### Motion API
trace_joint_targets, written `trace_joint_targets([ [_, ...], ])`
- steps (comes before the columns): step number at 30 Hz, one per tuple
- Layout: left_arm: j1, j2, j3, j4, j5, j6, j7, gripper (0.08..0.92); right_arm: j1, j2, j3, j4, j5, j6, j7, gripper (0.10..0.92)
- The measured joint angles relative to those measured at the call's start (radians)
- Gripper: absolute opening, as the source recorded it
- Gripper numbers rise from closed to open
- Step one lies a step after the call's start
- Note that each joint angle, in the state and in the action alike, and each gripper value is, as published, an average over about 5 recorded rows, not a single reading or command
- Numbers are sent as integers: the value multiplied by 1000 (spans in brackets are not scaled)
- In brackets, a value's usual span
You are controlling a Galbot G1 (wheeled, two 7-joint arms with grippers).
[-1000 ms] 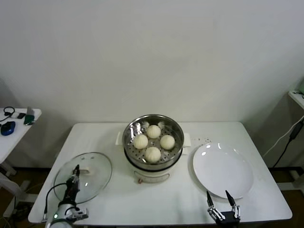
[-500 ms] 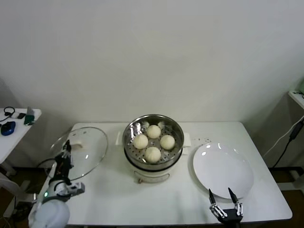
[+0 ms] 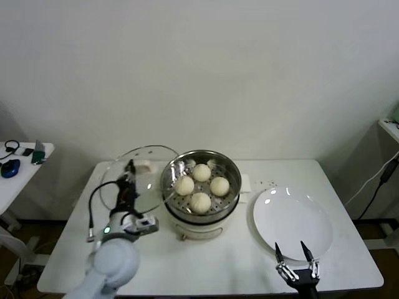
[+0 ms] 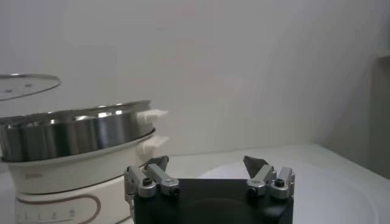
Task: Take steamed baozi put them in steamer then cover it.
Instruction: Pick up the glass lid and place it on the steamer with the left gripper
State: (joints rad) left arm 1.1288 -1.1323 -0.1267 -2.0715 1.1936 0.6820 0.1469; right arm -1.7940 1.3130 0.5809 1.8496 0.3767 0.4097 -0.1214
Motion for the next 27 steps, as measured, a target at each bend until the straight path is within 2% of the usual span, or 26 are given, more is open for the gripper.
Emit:
trace_joint_targets([
  [8,-104,-114,172,54,113,51,27,135,2,-9,4,-3,9,3,-4,823],
  [17,-150,-252,289,160,199,55,20,135,4,-13,8,-5,16,13,-7,823],
  [22,-174,-294,313,219,224,55,4,135,7,-13,7,-9,20,21,-8,823],
  [27,-184,-306,319,266,235,55,-5,135,4,-15,6,-12,24,29,-10,823],
])
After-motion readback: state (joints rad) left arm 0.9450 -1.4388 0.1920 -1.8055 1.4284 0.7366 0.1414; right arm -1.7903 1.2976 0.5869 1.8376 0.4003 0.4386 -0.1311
